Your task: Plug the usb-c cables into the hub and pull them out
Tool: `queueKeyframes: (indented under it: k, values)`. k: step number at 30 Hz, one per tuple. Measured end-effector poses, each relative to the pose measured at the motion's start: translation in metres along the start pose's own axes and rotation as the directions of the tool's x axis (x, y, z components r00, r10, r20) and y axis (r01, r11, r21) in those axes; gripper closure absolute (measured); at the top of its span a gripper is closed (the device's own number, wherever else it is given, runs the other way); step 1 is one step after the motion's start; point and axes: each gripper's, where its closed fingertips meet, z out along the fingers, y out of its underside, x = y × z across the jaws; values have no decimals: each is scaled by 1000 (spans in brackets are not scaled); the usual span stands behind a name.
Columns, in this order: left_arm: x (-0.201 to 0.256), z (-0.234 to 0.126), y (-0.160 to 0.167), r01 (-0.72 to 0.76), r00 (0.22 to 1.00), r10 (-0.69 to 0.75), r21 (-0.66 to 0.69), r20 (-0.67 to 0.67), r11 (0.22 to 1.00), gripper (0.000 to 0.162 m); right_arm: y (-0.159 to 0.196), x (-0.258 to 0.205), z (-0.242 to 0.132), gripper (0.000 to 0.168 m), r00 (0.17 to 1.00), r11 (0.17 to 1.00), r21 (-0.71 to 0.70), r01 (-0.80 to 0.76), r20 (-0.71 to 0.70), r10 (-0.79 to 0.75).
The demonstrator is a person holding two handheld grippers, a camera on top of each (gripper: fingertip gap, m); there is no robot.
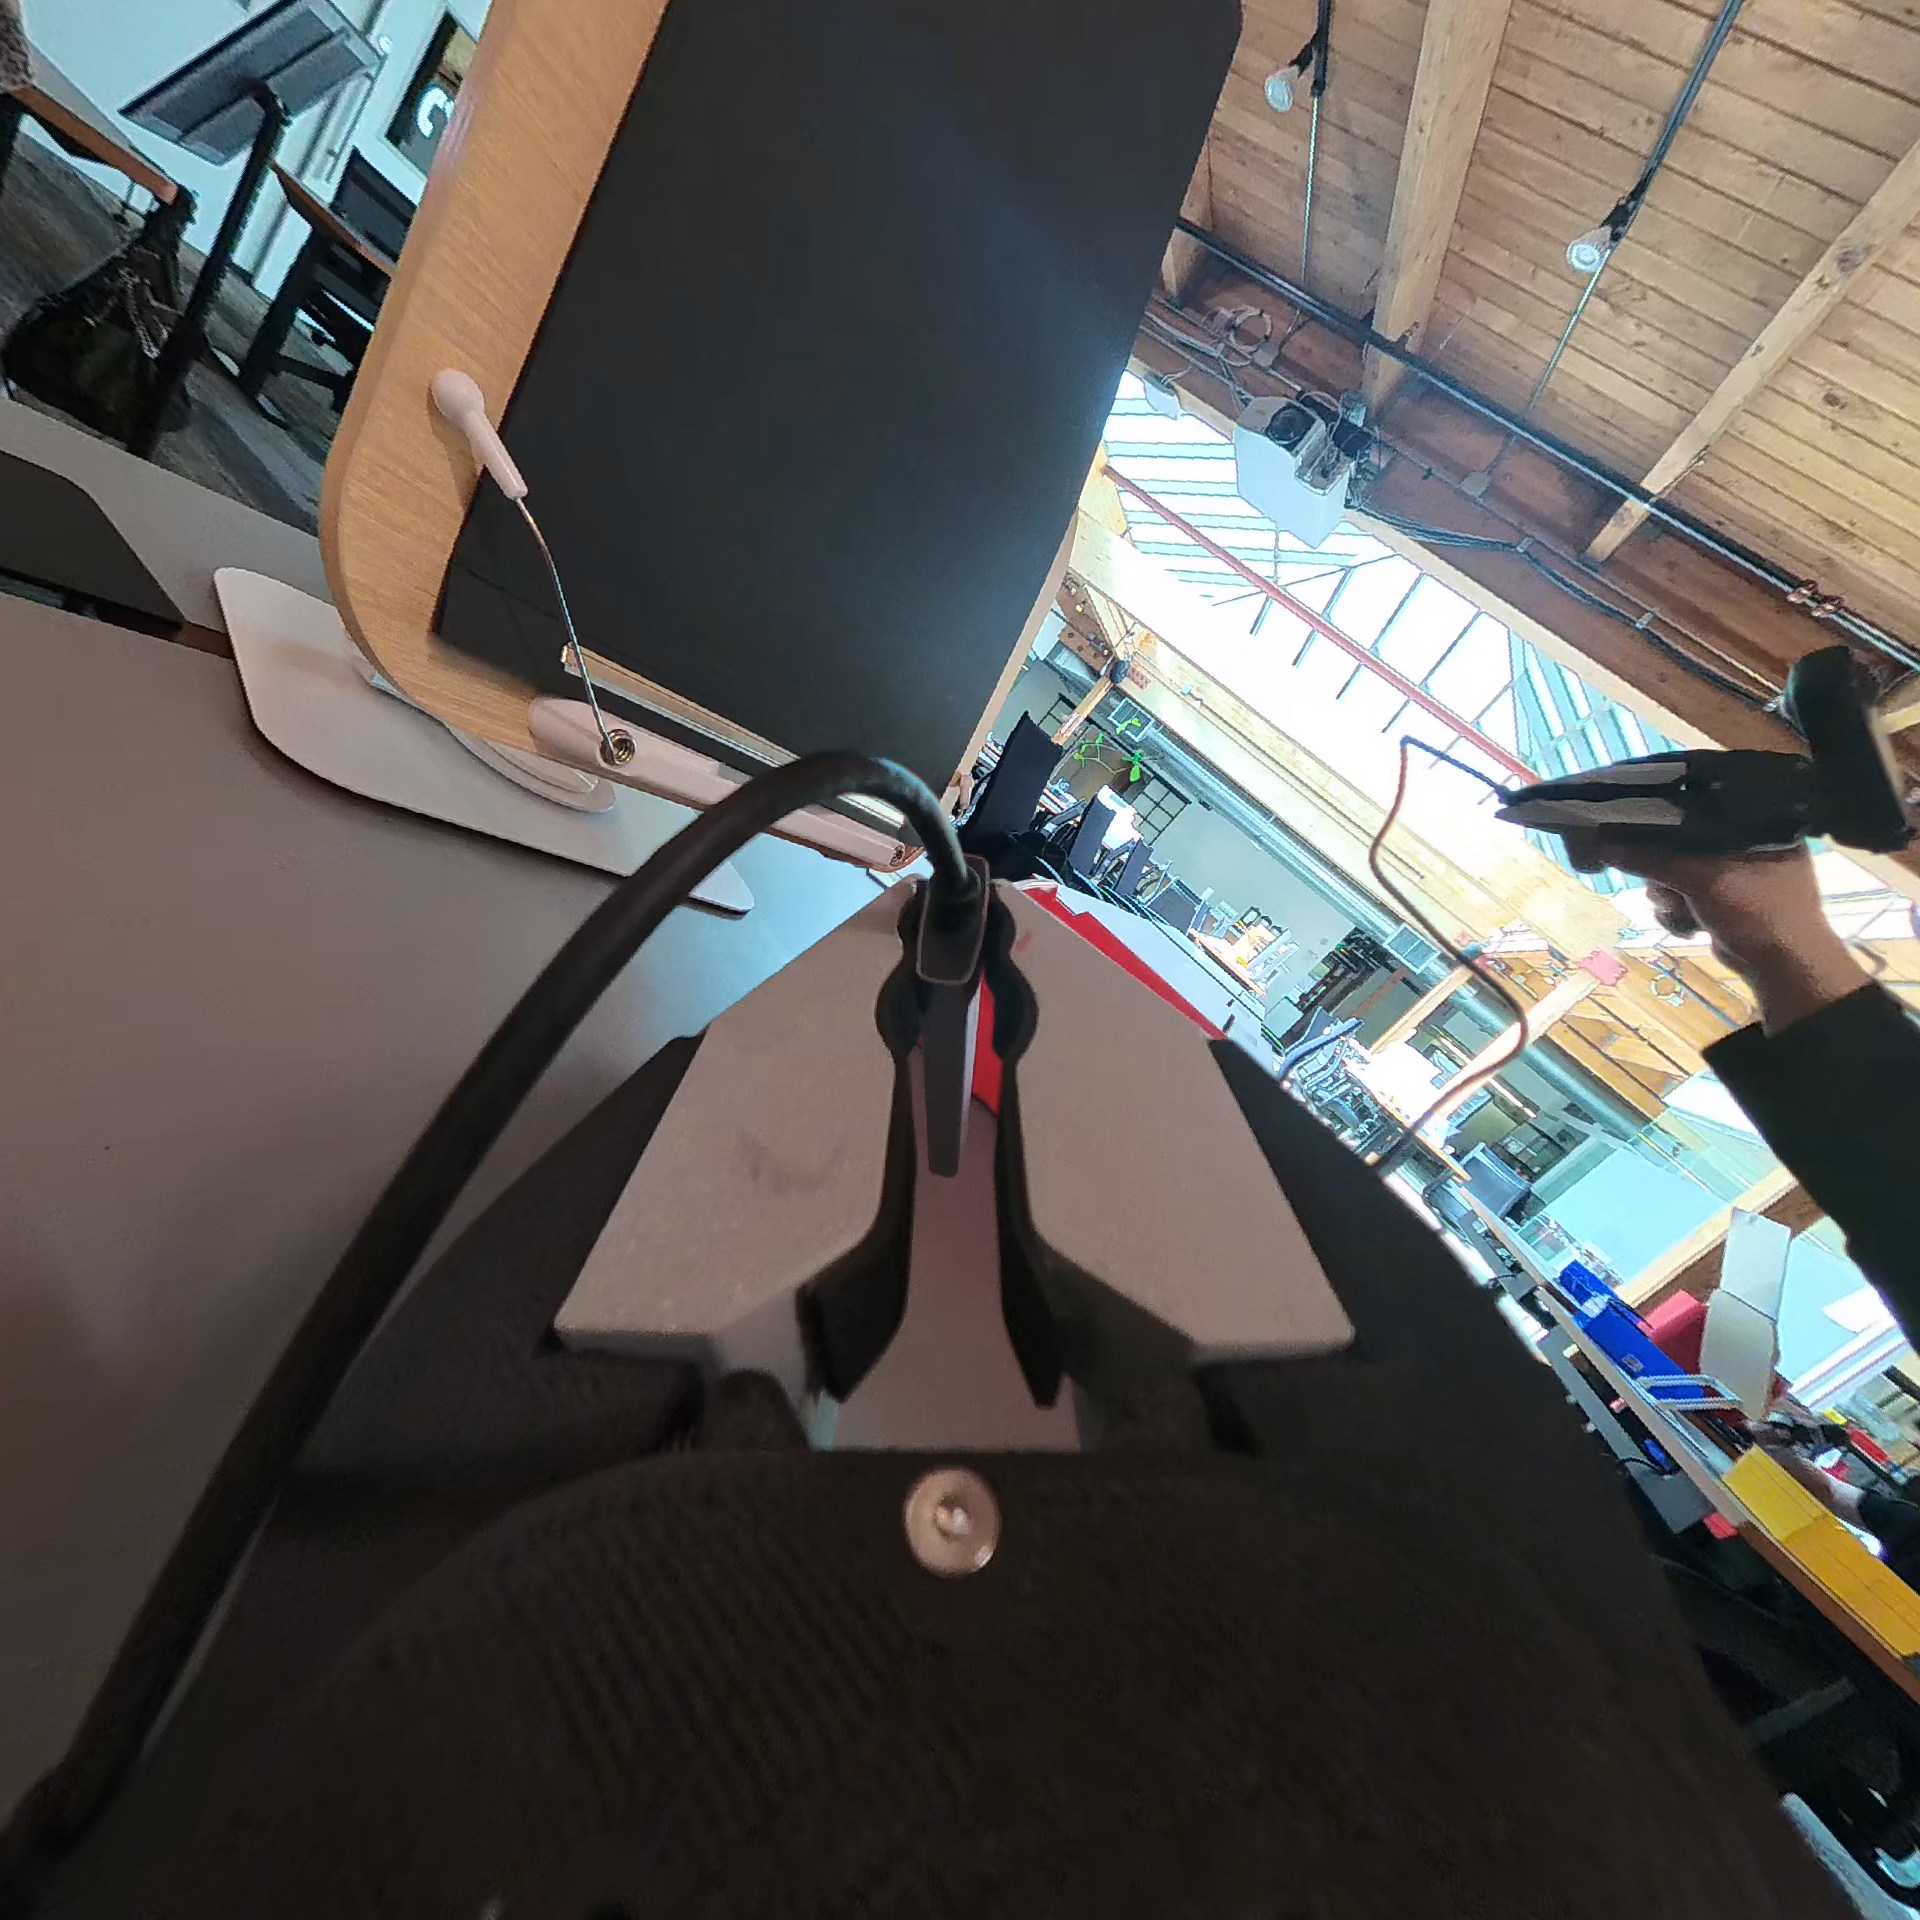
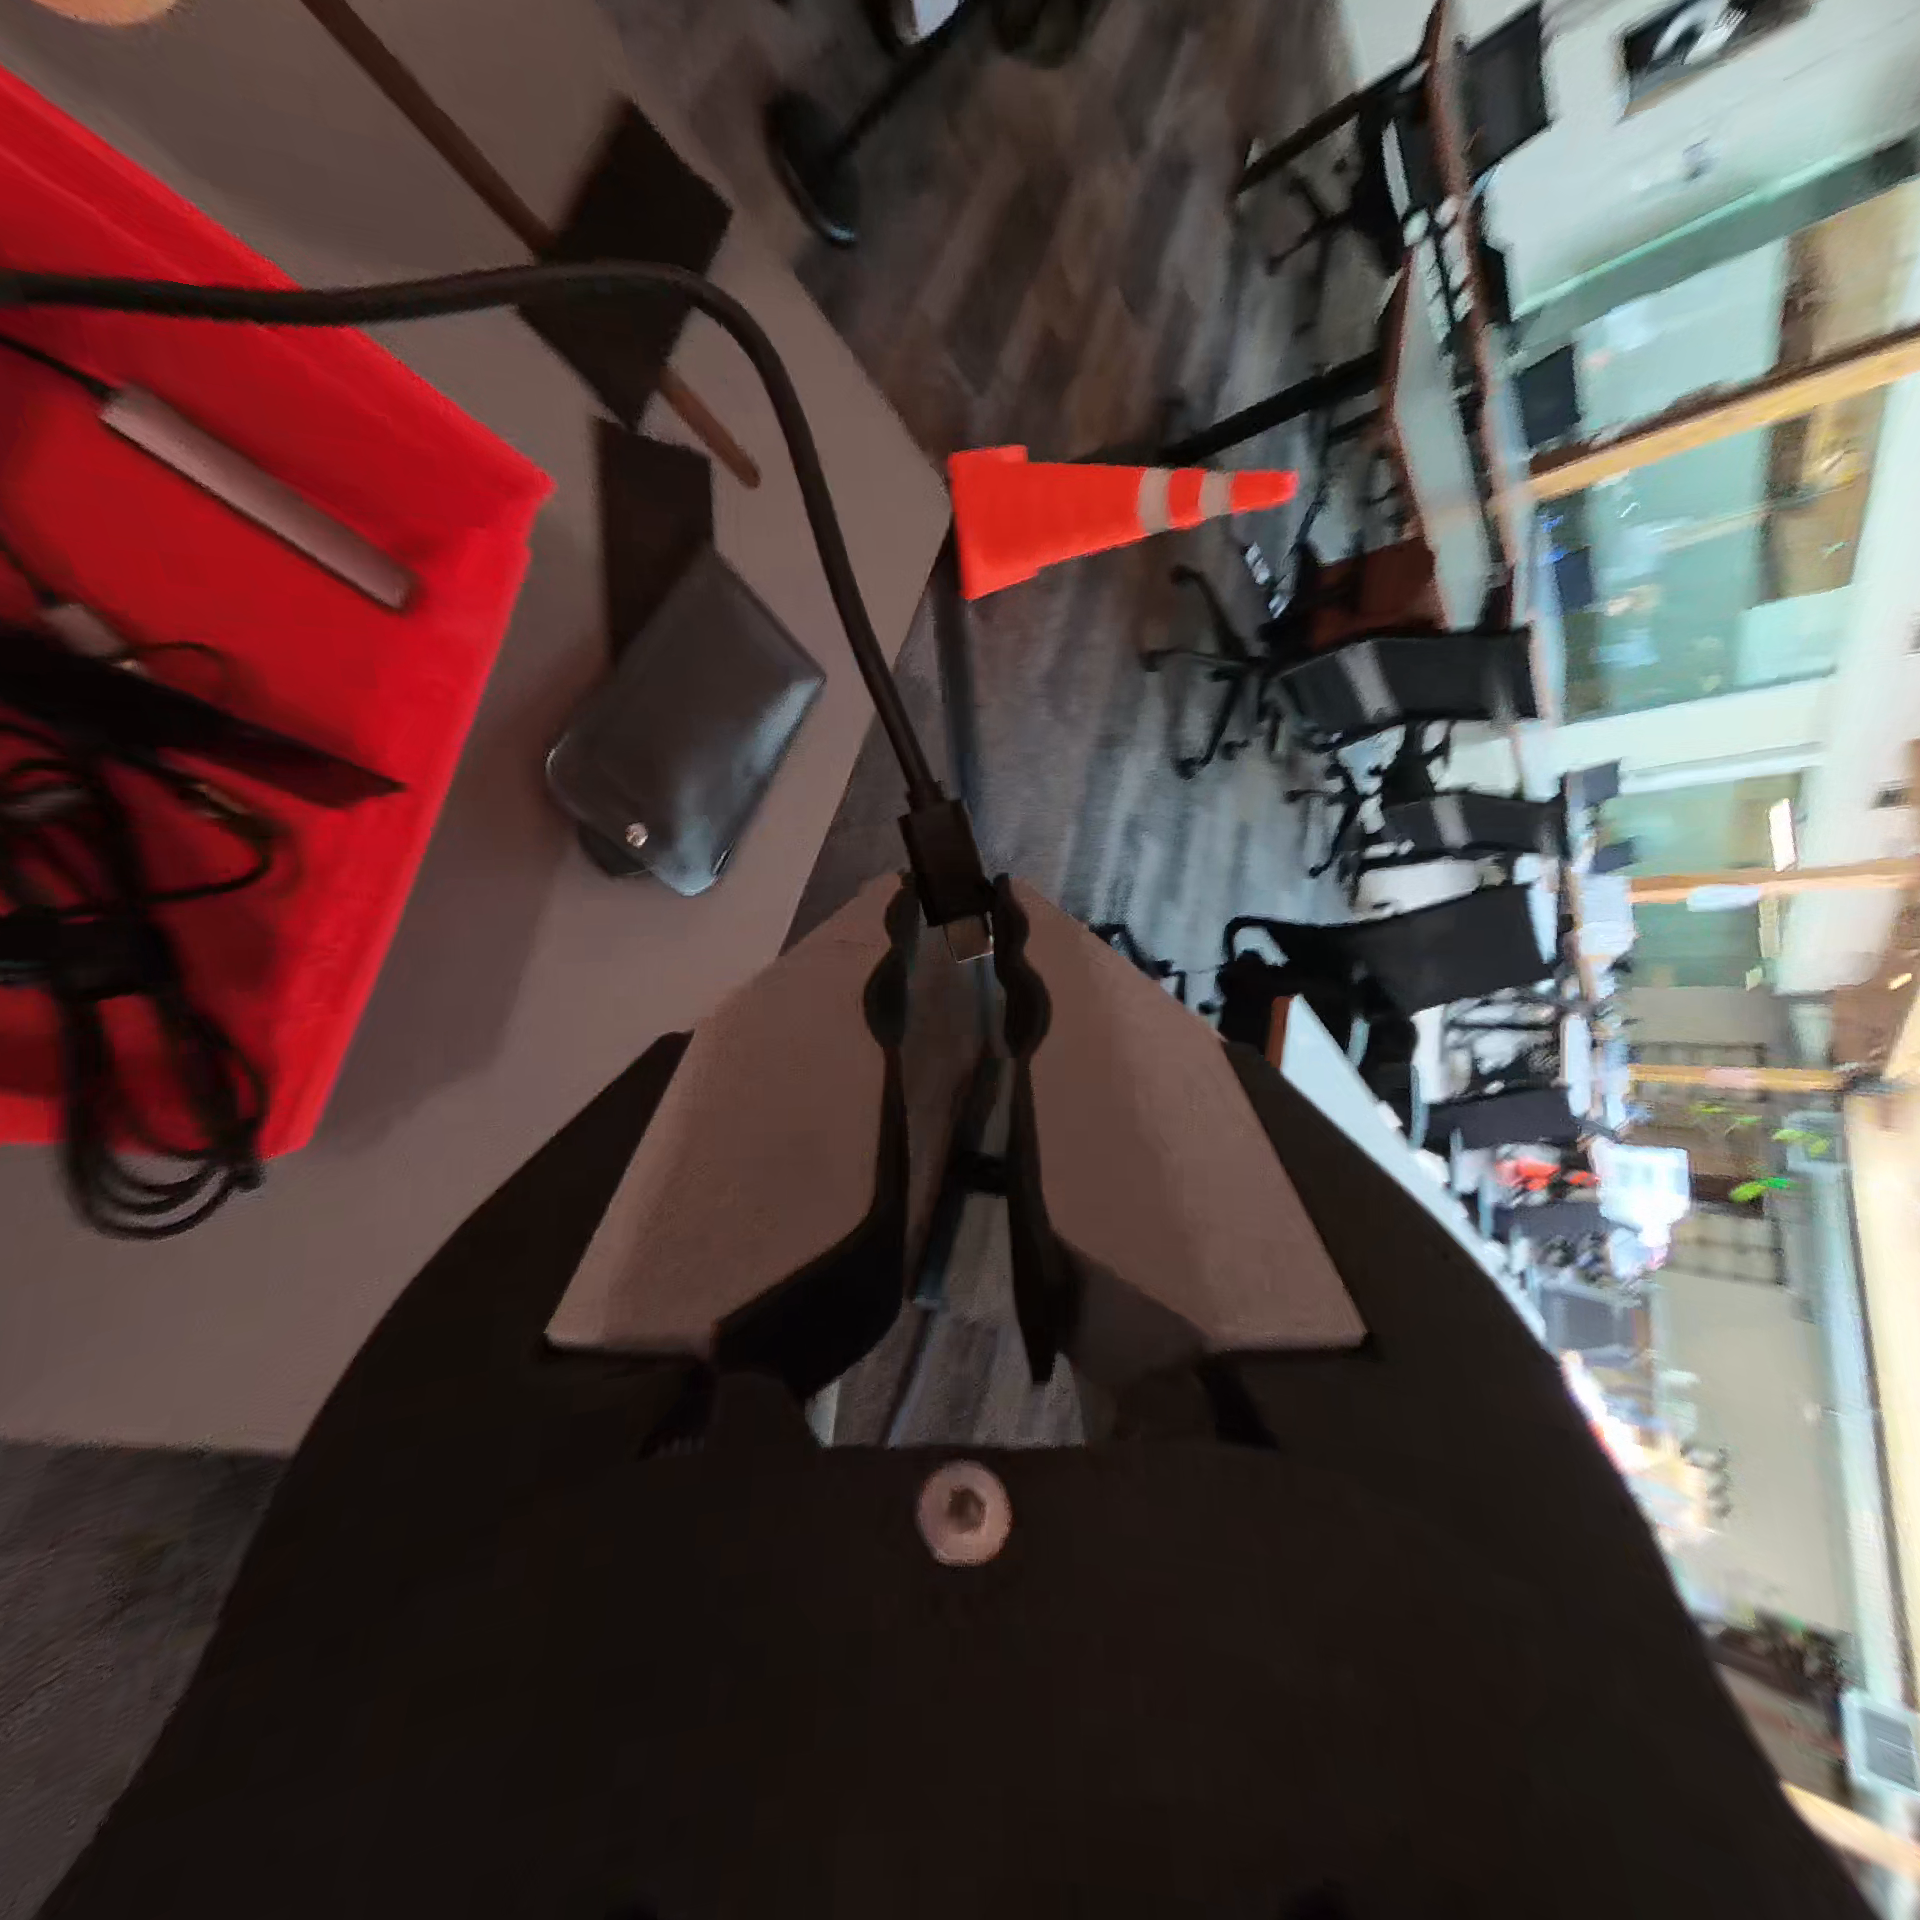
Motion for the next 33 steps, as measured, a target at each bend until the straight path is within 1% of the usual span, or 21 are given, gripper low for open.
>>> queueKeyframes:
  k: [3, 5, 7, 9, 11, 14, 18, 22, 24, 26, 28, 30, 31, 33]
  values:
    - [-2, 0, 1, -2, 1000, 2, -2, 6, 1000, 156, -19, -25, 3, 158, 989, 984, 100, 150, -5, -151]
    - [-2, 0, 1, -2, 1000, 2, -3, 9, 1000, 155, -24, -62, 5, 158, 953, 947, 157, 282, 69, -295]
    - [-3, 0, 0, -1, 1000, 1, -3, 10, 1000, 156, -14, -98, 16, 157, 901, 911, 144, 386, 152, -405]
    - [-3, 0, 1, -1, 1000, 1, -5, 8, 1000, 155, -1, -123, 31, 157, 866, 888, 107, 447, 195, -460]
    - [-2, 1, 2, -5, 1000, 5, -11, 7, 1000, 155, 8, -147, 45, 157, 845, 880, 101, 465, 245, -475]
    - [-1, 1, 4, -4, 1000, 4, -15, 6, 1000, 155, 15, -182, 66, 158, 828, 888, 104, 448, 325, -456]
    - [-1, 1, 3, -4, 1000, 4, -13, 5, 1000, 155, 28, -234, 92, 158, 760, 872, 101, 480, 449, -470]
    - [2, 2, 4, -14, 1000, 14, -21, -10, 1000, 155, 42, -274, 115, 158, 714, 881, 65, 469, 560, -421]
    - [6, 4, 9, -32, 999, 31, -49, -23, 998, 156, 55, -285, 126, 158, 701, 883, 7, 470, 605, -378]
    - [11, 8, 17, -74, 997, 71, -95, -35, 993, 156, 65, -282, 136, 156, 710, 871, -56, 488, 605, -359]
    - [16, 11, 27, -131, 991, 126, -152, -45, 980, 156, 68, -266, 141, 153, 736, 850, -97, 517, 558, -384]
    - [23, 15, 39, -201, 979, 190, -211, -72, 957, 156, 66, -251, 133, 151, 745, 851, -109, 513, 550, -378]
    - [28, 17, 45, -237, 971, 221, -234, -95, 943, 156, 63, -245, 127, 145, 749, 862, -107, 495, 556, -361]
    - [39, 19, 55, -277, 957, 243, -262, -155, 924, 156, 55, -237, 114, 126, 748, 893, -88, 441, 586, -312]
